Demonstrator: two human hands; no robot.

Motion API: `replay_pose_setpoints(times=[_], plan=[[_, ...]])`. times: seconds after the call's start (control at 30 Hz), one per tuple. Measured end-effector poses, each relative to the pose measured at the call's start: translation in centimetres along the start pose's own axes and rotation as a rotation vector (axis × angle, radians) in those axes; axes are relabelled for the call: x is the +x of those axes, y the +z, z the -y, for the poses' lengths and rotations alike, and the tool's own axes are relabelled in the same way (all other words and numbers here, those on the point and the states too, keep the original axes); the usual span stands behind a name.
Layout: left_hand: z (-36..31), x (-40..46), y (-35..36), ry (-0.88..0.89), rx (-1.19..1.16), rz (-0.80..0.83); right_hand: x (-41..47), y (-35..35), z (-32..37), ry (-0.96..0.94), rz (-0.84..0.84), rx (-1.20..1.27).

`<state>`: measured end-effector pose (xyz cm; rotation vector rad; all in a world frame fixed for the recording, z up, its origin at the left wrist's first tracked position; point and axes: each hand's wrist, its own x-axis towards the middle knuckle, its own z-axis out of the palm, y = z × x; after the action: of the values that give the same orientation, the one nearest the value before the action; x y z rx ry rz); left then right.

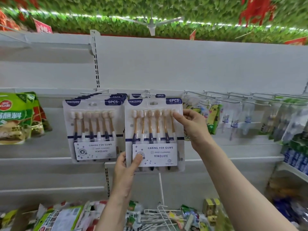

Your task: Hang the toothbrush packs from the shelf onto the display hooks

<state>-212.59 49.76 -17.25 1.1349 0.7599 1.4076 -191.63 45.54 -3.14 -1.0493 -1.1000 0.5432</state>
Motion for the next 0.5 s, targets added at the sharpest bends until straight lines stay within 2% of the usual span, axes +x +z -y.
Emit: replay_pose_setpoints(times=[0.23,0.5], plan=[[0.3,1.2,1.2,0.061,-0.009,-0.064,2.9,0.2,-1.0,-0.012,0.062,0.020],[1.6,2.5,3.7,-0.053,-0.092,-0.204,5.8,-0.4,-3.0,0.007,0.113,0.007]])
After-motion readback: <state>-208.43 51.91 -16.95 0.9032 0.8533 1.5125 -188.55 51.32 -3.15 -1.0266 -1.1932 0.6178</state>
